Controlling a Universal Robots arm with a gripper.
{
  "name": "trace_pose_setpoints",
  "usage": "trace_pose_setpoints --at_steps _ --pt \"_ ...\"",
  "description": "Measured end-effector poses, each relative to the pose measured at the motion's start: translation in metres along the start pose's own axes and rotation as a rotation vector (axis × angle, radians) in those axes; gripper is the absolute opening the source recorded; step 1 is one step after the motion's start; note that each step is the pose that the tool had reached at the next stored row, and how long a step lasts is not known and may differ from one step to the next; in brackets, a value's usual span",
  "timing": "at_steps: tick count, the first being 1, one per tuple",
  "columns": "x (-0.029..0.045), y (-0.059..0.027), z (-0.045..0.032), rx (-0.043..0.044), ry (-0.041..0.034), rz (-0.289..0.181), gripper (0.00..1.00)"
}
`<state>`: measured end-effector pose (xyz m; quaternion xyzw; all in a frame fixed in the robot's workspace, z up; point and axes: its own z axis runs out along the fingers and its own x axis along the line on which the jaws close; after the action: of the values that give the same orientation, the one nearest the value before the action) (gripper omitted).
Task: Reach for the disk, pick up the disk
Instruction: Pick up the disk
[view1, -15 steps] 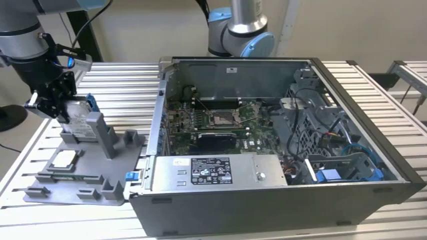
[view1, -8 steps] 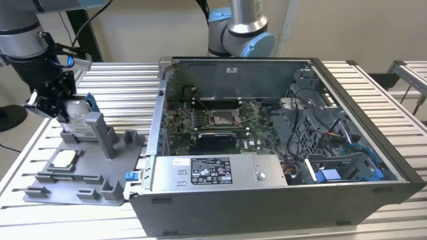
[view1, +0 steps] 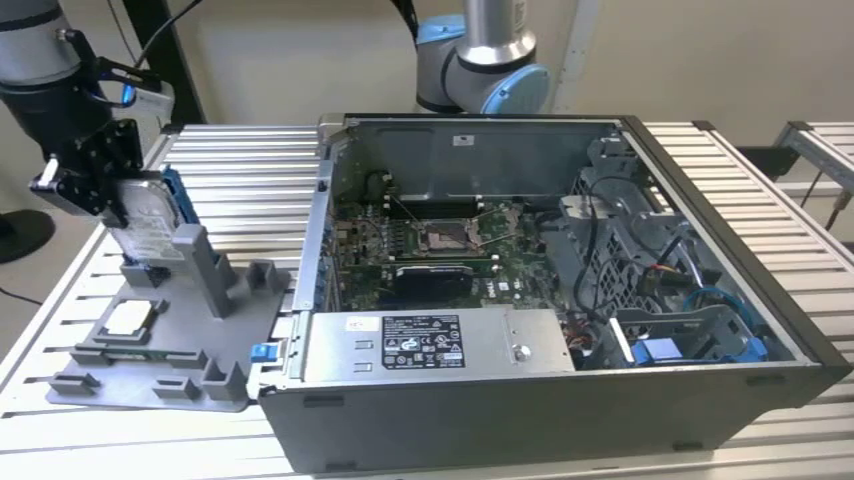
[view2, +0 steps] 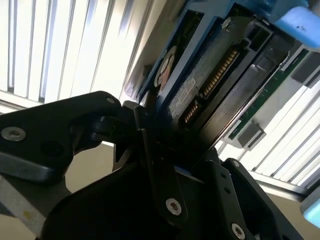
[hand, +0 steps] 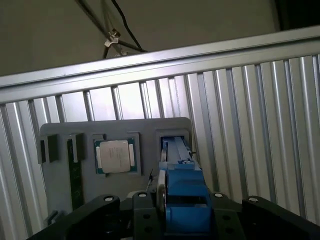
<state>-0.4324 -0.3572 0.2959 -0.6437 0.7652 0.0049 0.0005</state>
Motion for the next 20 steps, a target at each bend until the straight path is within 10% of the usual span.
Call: trace_pose_setpoints --at_steps 20 --pt "-0.0005 0.0005 -0.0740 -0.0011 0.0010 -0.171 0.00"
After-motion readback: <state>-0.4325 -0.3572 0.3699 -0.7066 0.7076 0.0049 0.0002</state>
